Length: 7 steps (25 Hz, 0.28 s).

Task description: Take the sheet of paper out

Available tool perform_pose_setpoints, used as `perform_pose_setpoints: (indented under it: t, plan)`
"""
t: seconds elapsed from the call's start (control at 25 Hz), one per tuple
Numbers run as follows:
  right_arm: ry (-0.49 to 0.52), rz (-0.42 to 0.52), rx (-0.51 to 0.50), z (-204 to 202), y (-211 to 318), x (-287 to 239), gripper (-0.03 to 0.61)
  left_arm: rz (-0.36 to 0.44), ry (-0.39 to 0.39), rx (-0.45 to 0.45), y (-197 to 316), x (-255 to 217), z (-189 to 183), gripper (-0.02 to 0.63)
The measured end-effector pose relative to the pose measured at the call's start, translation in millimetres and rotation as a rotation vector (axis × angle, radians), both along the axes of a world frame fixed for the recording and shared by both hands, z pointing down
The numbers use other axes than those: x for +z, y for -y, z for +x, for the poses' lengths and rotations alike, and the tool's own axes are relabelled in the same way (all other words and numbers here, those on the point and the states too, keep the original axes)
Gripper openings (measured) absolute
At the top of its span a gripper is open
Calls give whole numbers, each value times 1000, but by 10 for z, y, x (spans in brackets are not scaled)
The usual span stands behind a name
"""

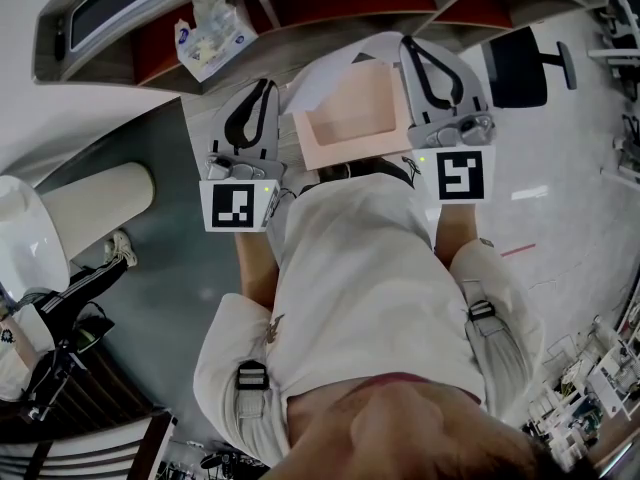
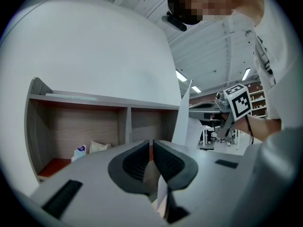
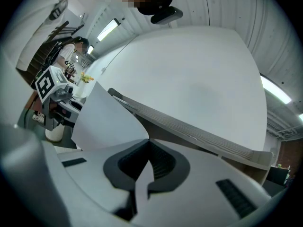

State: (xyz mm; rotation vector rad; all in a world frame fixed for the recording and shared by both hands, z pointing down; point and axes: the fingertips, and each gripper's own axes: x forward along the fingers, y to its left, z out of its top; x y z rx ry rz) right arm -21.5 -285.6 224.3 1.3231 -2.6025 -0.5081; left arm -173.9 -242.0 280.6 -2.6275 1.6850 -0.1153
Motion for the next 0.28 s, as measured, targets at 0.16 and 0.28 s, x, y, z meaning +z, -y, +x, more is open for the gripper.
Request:
perform_pose_setpoints:
  t: [0.16,0.28]
  plan:
    - [-1,6,-3,-2,4,-23,17,4,6,2,6,1,2,43]
    - [-15,-4,-1,6,6,2,17,3,5,3,10,13,3,42]
